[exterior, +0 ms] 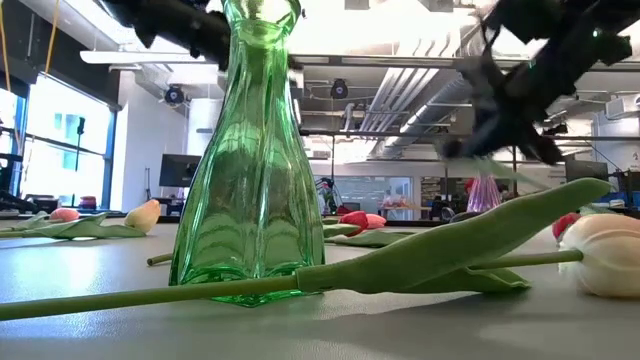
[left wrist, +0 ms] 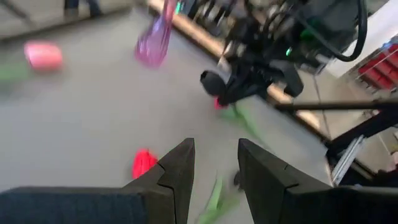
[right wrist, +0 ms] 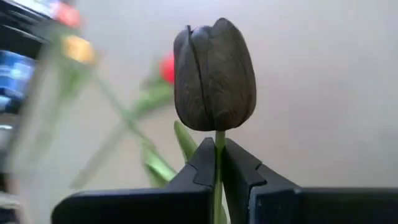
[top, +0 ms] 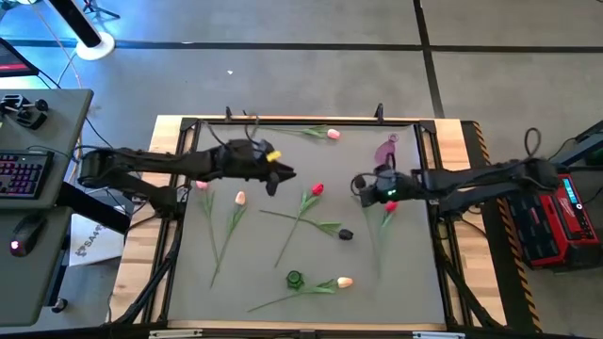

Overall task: Sort flowers into vase by color
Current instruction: Put the right black flower into the violet vase

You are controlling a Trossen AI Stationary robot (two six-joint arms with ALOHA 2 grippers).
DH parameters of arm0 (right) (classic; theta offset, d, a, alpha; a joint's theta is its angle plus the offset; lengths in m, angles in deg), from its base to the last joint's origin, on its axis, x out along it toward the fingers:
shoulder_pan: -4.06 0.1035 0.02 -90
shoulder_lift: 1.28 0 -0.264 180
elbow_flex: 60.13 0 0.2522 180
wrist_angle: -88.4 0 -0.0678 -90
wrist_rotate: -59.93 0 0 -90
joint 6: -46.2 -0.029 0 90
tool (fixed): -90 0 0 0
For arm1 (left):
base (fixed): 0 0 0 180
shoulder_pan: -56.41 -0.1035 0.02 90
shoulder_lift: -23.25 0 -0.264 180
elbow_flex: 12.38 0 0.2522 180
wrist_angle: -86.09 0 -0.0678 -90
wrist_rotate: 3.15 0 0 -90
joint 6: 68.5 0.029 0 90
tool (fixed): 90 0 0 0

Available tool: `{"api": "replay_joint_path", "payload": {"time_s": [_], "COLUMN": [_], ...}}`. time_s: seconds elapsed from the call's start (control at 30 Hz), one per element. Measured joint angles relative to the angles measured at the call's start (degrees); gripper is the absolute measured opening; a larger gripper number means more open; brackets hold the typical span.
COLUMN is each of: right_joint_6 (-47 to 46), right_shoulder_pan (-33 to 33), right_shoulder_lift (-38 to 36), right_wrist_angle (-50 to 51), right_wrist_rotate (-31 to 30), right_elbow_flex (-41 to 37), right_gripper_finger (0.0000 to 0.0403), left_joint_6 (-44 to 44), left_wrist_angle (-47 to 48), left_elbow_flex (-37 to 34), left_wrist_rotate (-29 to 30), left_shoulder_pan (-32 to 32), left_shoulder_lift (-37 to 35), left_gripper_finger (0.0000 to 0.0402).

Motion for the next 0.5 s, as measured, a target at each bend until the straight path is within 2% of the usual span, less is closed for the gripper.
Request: {"api": "replay_joint_path", "payload": {"time_s": [0.13,0.27,0.5], "right_joint_6": [9.23,22.87,44.95], "right_shoulder_pan": [0.00,0.00,0.00], "right_shoulder_lift": [-4.87,-8.96,-13.02], "right_wrist_angle": [-8.51,-17.37,-28.56], "right_wrist_rotate": [-3.74,-7.79,-13.65], "right_elbow_flex": [0.00,0.04,0.07], "right_gripper_finger": [0.0002,0.0001,0.0001], "left_joint_6": [5.01,9.11,10.29], "left_wrist_angle": [-0.10,0.51,0.84], "left_elbow_flex": [0.20,0.20,0.17], "left_wrist_rotate": [0.65,2.23,4.31], "left_shoulder_pan": [-1.76,-2.78,-2.99], "left_shoulder_lift": [-6.13,-10.94,-14.10], "left_gripper_finger": [0.0113,0.0113,0.0113]}}
